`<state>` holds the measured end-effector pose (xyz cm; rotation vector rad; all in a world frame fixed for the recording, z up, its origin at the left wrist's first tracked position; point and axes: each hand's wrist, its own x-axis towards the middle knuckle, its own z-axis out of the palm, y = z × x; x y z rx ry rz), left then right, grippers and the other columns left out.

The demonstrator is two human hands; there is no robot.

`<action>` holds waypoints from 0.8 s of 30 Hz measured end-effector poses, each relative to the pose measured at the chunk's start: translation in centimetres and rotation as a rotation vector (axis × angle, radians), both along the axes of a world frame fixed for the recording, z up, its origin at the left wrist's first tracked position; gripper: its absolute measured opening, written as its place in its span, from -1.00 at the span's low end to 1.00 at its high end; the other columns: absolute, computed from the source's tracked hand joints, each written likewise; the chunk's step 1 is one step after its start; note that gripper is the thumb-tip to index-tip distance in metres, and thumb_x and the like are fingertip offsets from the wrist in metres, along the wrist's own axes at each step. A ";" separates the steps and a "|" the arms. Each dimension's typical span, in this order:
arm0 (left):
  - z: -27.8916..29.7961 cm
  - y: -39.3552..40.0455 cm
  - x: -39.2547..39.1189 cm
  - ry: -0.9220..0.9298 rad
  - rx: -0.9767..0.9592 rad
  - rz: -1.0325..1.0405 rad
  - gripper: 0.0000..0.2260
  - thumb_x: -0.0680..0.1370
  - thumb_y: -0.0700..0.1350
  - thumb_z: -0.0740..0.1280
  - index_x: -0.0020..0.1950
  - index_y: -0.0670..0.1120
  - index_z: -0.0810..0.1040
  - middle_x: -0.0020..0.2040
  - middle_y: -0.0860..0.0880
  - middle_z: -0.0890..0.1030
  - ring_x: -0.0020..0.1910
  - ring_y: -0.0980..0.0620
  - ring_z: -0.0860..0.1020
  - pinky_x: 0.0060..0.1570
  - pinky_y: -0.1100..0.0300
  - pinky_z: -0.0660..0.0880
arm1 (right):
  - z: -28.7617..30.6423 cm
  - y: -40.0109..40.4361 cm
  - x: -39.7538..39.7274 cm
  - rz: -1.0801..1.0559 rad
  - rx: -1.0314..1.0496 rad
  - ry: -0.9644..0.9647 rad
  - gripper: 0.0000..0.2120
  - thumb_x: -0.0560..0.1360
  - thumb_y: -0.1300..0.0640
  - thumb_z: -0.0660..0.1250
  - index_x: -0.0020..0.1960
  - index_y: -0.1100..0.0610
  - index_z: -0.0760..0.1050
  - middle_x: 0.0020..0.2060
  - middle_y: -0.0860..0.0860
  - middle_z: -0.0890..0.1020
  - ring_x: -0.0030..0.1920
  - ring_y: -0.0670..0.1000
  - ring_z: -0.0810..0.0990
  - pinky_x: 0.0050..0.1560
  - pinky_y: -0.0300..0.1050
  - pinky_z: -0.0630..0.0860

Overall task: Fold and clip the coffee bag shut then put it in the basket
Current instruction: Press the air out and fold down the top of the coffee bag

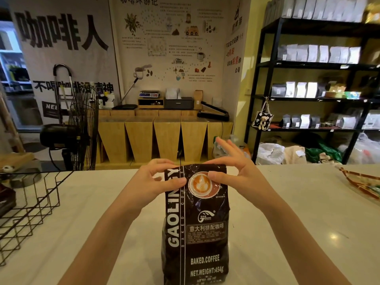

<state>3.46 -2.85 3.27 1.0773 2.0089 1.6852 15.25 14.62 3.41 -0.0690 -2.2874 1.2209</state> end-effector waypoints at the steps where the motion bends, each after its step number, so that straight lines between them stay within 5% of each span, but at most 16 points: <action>1: 0.1 0.0 0.1 -0.028 0.018 -0.056 -0.66 0.21 -0.01 0.43 -0.04 -0.01 0.60 0.09 0.11 0.57 0.01 0.08 0.57 -0.08 0.22 0.52 | -0.1 0.0 0.0 0.068 -0.075 0.008 -0.73 0.29 -0.02 0.39 -0.02 -0.05 0.62 0.32 -0.16 0.46 0.41 -0.14 0.26 0.36 -0.11 0.18; 3: 0.1 0.1 0.4 -0.085 0.045 -0.134 -0.72 0.26 -0.07 0.41 -0.05 -0.04 0.58 -0.09 0.05 0.68 -0.12 0.04 0.65 -0.23 0.26 0.56 | -0.4 -0.2 0.1 0.156 -0.222 0.014 -0.77 0.34 0.09 0.38 -0.01 0.06 0.61 -0.03 -0.10 0.69 0.10 -0.07 0.61 0.02 -0.20 0.54; 5: -0.2 0.5 0.7 -0.127 0.084 -0.114 -0.76 0.27 -0.03 0.39 -0.11 -0.06 0.56 -0.26 0.00 0.68 -0.23 0.02 0.66 -0.28 0.25 0.55 | -0.7 -0.4 0.0 0.141 -0.255 0.036 -0.83 0.39 0.19 0.36 -0.02 0.07 0.59 -0.21 -0.09 0.72 -0.11 -0.04 0.69 -0.19 -0.26 0.58; 14: -0.5 1.1 1.0 -0.236 0.255 -0.076 -0.82 0.30 -0.07 0.35 -0.19 -0.13 0.62 -0.35 -0.03 0.70 -0.34 0.04 0.65 -0.34 0.28 0.57 | -0.9 -0.6 -0.3 0.126 -0.372 0.097 -0.83 0.39 0.29 0.36 -0.06 0.13 0.62 -0.30 -0.02 0.73 -0.22 -0.01 0.69 -0.22 -0.24 0.60; 24: -1.0 1.4 1.2 -0.222 0.247 -0.082 -0.81 0.32 -0.05 0.35 -0.22 -0.15 0.62 -0.33 -0.05 0.69 -0.32 0.01 0.64 -0.31 0.24 0.57 | -0.5 0.1 0.2 0.180 -0.386 -0.009 -0.78 0.29 0.12 0.39 -0.07 0.09 0.64 -0.26 0.03 0.73 -0.18 0.04 0.70 -0.19 -0.19 0.62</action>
